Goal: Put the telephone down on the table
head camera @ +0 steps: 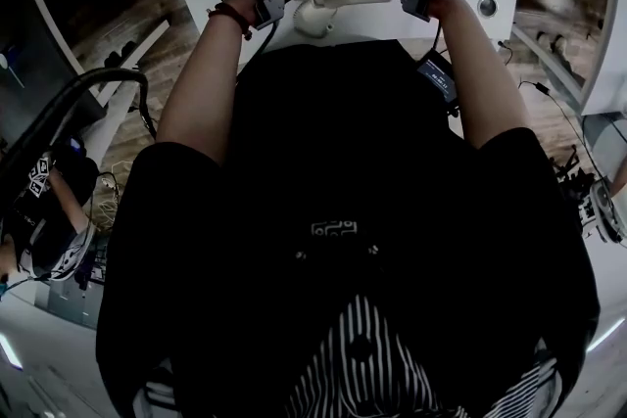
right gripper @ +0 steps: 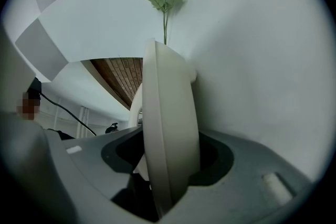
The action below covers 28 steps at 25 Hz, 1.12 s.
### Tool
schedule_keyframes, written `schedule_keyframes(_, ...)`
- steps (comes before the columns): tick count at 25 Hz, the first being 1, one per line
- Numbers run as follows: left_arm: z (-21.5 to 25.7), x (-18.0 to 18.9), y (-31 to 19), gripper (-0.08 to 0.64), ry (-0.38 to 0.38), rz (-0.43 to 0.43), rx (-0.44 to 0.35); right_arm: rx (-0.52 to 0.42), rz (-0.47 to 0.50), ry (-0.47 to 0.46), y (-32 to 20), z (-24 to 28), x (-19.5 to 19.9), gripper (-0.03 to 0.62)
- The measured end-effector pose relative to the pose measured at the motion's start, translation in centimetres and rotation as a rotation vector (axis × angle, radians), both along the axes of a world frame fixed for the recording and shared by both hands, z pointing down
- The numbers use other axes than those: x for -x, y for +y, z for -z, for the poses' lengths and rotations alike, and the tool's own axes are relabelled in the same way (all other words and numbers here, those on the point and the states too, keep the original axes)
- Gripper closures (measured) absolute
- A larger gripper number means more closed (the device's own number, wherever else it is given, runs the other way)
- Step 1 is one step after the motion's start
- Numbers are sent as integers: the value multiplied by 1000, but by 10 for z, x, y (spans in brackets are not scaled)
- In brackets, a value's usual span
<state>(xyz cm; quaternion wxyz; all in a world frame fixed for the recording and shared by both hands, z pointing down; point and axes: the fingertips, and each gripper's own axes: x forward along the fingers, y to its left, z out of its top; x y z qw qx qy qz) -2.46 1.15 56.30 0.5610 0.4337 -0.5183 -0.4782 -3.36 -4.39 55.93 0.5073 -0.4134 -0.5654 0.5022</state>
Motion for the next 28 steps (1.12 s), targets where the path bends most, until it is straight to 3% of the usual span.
schedule_keyframes(6,-5,8,9,354,-19,18,41,-78,-30,-66,-21,2,17,337)
schedule_keyframes(9,-6,6,8,354,-30,-1,48,-177,-28,-24,-31,-10,13,330)
schedule_keyframes(12,-8,7,9,354,-38,10,52,-200,-32,-25,-31,-12,15,324)
schedule_keyframes(18,-10,6,8,354,-34,21,54,-321,-59,-97,-36,-13,17,299)
schedule_keyframes(22,-12,5,9,354,-39,3,63,-423,-25,-163,-41,-14,18,277)
schedule_keyframes(28,-9,9,13,354,-119,9,104,-612,37,-287,-50,-17,20,247)
